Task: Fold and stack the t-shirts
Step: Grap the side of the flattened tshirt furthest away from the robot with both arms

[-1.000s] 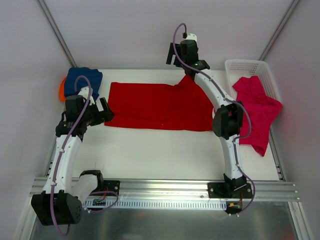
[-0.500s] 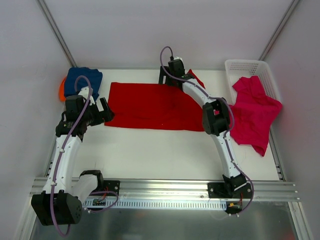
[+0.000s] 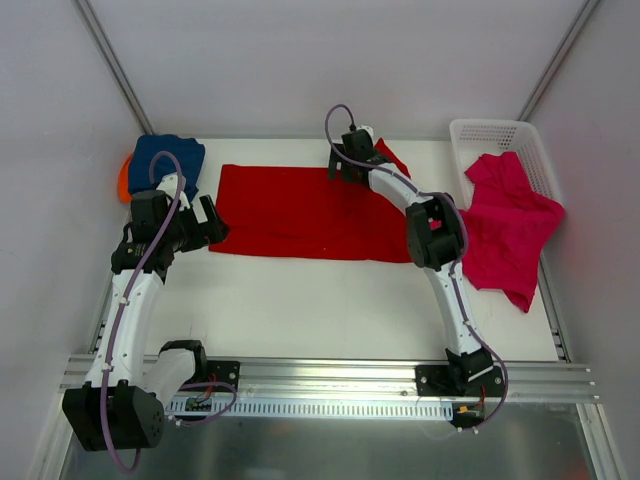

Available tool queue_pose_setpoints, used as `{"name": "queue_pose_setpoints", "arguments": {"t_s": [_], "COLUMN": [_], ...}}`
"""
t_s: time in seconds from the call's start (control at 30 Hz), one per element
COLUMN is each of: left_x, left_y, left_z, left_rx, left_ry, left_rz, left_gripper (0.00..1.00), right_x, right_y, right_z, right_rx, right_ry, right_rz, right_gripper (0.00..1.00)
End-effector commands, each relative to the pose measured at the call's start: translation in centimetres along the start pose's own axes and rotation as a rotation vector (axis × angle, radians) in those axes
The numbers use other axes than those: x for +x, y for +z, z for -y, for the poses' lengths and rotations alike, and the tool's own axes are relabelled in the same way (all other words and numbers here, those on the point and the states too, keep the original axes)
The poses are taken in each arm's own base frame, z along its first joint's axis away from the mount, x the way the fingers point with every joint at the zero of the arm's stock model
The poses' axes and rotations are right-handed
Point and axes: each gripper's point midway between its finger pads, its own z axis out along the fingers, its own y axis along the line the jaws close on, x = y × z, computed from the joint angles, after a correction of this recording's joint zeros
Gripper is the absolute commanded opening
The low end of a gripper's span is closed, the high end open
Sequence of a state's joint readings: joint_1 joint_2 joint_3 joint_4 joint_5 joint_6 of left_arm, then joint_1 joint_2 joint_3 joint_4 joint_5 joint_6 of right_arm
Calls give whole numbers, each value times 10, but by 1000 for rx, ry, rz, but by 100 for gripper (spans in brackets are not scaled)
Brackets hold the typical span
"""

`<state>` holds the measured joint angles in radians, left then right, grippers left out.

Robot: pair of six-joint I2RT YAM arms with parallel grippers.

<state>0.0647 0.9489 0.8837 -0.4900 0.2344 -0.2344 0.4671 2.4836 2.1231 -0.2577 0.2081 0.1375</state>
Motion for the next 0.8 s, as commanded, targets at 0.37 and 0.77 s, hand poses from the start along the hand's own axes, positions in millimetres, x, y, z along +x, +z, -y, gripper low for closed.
{"name": "queue_pose_setpoints", "arguments": {"t_s": [0.37,0.77], "left_x": [4,5], "left_y": [0,1], "left_z": [5,4], "left_rx": [26,20], "left_ry": [26,26], "left_rz": [-9,-18], "left_gripper": [99,99], "right_x": [-60,-69], "right_y": [-26,-12], "right_z": [44,55], "right_rx": [70,59], "right_ry": [76,98], "right_rz": [116,128], "right_gripper": [94,94]}}
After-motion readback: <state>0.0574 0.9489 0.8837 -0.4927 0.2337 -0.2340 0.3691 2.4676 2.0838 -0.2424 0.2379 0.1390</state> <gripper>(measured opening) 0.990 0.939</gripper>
